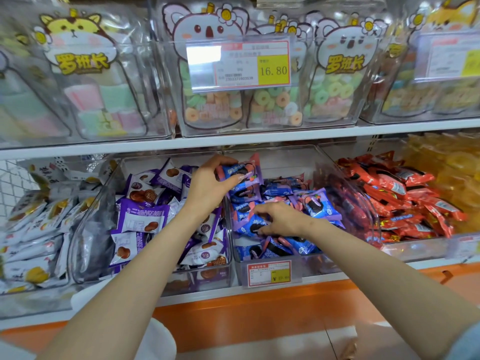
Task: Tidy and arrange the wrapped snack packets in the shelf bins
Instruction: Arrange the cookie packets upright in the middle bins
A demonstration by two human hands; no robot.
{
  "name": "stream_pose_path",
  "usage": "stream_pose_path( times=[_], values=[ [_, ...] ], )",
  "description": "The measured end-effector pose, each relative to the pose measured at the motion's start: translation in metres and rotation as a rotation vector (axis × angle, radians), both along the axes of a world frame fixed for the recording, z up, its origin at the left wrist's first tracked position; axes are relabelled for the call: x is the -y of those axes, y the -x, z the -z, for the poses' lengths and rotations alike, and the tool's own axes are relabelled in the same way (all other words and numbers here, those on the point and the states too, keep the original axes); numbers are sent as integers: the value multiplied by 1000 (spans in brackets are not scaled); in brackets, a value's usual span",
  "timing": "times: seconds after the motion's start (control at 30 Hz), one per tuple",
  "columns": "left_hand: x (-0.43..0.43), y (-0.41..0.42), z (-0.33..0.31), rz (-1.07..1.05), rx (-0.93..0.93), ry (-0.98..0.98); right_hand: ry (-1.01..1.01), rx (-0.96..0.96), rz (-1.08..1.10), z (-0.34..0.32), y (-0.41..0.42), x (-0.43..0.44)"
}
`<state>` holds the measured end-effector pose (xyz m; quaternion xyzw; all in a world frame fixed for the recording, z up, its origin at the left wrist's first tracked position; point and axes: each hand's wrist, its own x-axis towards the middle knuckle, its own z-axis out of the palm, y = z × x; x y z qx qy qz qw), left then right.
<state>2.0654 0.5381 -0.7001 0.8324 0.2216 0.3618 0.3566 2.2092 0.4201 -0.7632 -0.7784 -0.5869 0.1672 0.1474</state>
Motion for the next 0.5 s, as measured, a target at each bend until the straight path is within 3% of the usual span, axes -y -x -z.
stream_pose_path(
  times=[0.17, 0.3, 0.5],
  values=[
    [-1, 1, -1, -4, 7, 20, -70, -162, 64, -5, 4, -3],
    [1, 1, -1, 6, -9, 11, 6, -92, -11, -4, 9, -6],
    [3, 2, -2, 36, -79, -97, -19, -139, 66, -11, 4, -2]
  ],
)
